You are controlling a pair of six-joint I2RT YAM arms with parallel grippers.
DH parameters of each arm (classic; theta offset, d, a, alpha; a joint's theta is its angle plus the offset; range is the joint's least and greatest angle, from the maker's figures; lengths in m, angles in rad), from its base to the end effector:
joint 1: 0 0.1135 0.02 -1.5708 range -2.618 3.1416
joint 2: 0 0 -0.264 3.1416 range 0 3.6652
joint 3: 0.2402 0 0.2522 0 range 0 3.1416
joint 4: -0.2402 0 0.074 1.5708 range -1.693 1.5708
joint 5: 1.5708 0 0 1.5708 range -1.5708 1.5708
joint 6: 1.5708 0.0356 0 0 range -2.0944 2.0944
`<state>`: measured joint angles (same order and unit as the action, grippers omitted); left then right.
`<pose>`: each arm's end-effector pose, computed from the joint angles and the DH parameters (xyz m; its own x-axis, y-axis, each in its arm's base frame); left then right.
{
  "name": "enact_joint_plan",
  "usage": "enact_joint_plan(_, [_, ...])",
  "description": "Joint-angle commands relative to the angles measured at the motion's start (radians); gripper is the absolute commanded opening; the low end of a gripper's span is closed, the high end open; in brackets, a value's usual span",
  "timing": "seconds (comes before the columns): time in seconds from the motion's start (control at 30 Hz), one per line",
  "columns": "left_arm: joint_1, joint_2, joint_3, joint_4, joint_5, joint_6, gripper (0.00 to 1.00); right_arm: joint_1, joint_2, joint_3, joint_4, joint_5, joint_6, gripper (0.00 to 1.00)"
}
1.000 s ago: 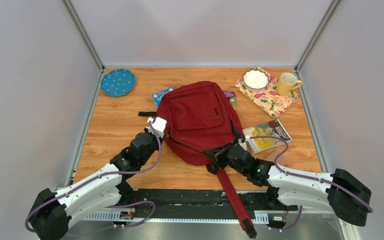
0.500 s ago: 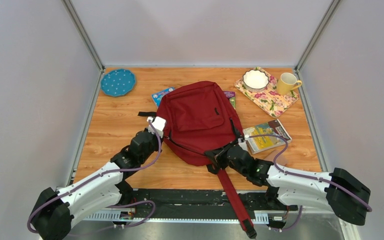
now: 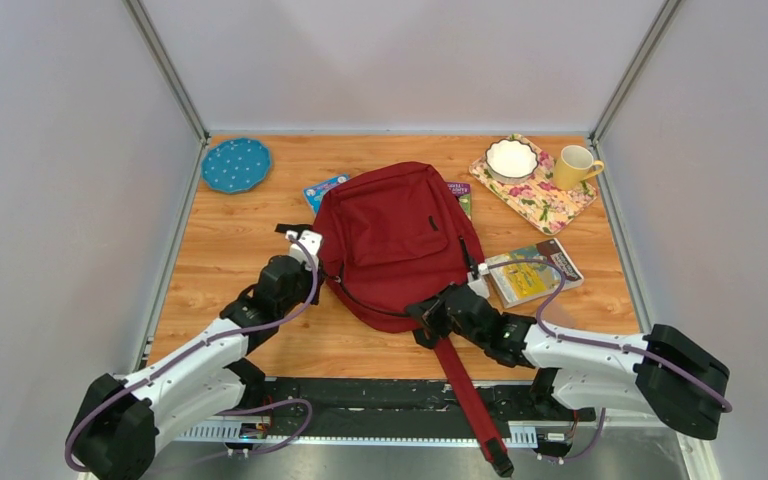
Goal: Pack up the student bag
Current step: Unzip the student bag at the center of the board.
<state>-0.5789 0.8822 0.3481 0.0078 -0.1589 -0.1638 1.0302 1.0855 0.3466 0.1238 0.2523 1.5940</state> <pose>0.1605 -0.0981 0.1895 -0.4843 0.1242 -0.8661 0.3514 0.9341 -0.0626 0.1141 0.1728 0.1638 -0.7182 0.6845 -0.1251 0.3137 0.4790 0.8198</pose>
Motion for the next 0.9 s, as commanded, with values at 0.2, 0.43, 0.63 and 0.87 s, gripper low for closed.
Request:
enact_joint_plan(0.2, [0.027, -0.141, 0.162, -0.256, -0.023, -0.13, 0.73, 0.007, 0.045, 0.085, 0.019, -0.125, -0.276, 0.41])
enact_joint_plan(0.43, [0.028, -0.261, 0.278, -0.382, -0.2, -0.194, 0.74, 0.014, -0.2, 0.146, -0.212, -0.124, -0.504, 0.87])
enact_joint_plan(0.63, [0.03, -0.204, 0.417, -0.399, -0.159, -0.213, 0.75, 0.005, -0.478, 0.248, -0.582, 0.192, -0.6, 0.91])
enact_joint_plan(0.87, [0.03, 0.042, 0.658, -0.42, 0.071, -0.253, 0.75, -0.157, -0.507, 0.45, -0.892, 0.256, -0.614, 0.95])
